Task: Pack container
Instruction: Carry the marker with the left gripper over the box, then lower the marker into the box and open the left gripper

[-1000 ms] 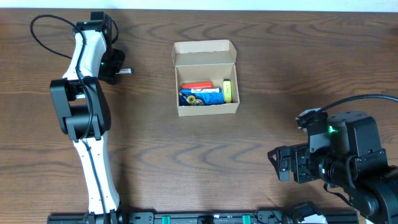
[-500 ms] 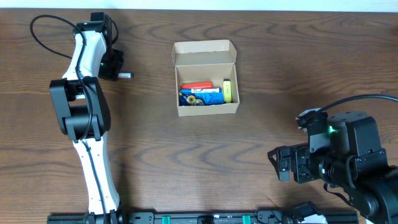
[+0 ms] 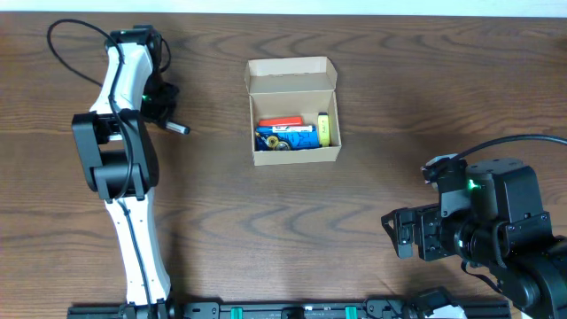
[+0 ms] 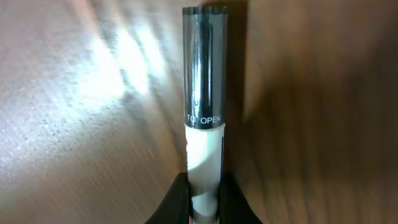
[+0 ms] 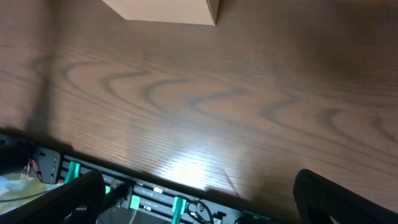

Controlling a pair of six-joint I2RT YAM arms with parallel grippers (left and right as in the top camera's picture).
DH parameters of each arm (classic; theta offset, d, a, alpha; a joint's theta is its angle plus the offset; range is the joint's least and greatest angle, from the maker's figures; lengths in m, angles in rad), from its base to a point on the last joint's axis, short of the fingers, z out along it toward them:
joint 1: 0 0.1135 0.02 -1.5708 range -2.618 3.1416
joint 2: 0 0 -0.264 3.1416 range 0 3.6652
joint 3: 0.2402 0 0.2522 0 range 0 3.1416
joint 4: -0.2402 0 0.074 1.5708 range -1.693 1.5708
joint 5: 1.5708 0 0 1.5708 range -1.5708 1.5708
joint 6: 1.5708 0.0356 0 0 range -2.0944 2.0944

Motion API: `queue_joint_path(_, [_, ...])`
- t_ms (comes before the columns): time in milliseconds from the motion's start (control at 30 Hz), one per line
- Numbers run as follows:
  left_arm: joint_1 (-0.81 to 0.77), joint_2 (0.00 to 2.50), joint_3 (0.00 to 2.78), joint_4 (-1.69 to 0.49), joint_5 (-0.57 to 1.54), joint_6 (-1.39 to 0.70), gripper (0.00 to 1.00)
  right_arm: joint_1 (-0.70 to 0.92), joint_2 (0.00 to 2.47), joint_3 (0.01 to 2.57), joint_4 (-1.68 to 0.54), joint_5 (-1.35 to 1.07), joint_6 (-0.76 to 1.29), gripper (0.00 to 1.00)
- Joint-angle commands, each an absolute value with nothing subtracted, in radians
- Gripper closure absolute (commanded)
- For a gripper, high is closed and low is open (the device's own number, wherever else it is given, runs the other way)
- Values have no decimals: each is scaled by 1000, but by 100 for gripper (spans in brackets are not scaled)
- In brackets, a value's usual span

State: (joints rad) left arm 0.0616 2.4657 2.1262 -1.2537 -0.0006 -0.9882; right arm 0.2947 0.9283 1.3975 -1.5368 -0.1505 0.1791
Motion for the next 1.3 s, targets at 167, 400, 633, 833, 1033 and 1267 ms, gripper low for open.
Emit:
queue_joint_path(167, [-63, 2205, 2202, -1173, -40, -533, 95, 287, 929, 1397, -1538, -158, 189, 1])
queue_joint_path(400, [-242, 2066, 2202, -1124, -24, -38, 94, 287, 929, 1397, -1538, -158, 189, 1])
queue_joint_path(633, [-457, 2040, 2200, -1247, 158, 611, 95, 287, 929, 1397, -1538, -158, 189, 1])
queue_joint_path(833, [-582, 2040, 2179, -1286, 149, 884, 95, 287, 929, 1397, -1538, -158, 189, 1])
queue_joint_path(1033, [-596, 2043, 2178, -1292, 150, 999, 95, 287, 929, 1397, -1538, -158, 189, 1])
queue_joint_path(1267, [-564, 2117, 2178, -1316, 147, 1064, 95, 287, 929, 1397, -1538, -158, 189, 1])
